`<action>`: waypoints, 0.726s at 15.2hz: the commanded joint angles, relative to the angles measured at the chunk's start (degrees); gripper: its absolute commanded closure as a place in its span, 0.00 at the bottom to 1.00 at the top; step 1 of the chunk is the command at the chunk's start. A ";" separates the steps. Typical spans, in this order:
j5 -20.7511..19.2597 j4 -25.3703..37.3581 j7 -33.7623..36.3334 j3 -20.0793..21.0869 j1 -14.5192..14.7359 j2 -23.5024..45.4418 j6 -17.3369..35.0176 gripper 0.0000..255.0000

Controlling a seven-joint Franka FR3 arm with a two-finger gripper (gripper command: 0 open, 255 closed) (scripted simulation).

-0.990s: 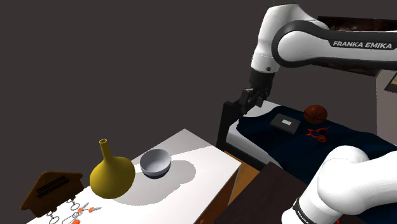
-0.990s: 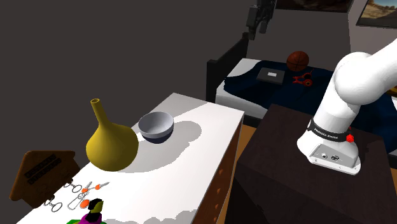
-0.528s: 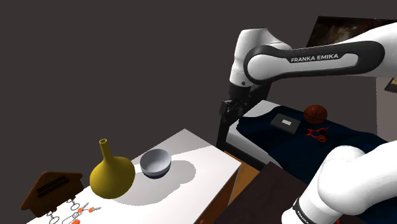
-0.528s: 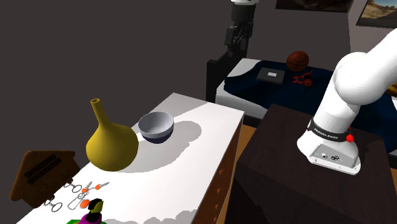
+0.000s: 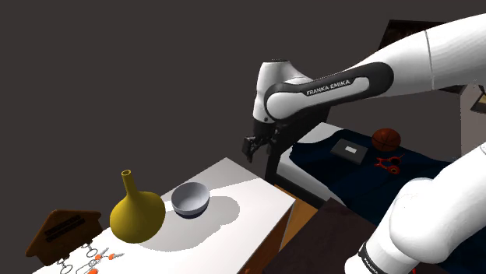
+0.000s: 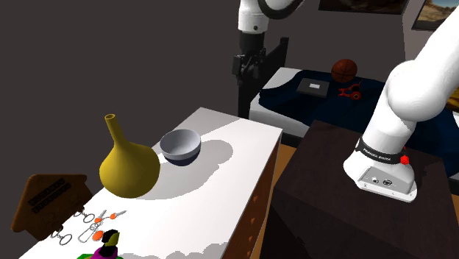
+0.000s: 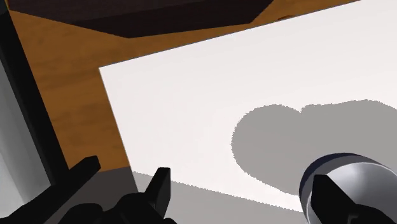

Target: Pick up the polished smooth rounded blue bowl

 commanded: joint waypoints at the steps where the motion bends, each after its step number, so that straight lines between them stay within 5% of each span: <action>1: 0.11 0.99 0.88 0.57 0.13 4.04 3.02 0.00; 11: -1.78 13.10 6.30 2.45 1.71 26.23 12.78 0.00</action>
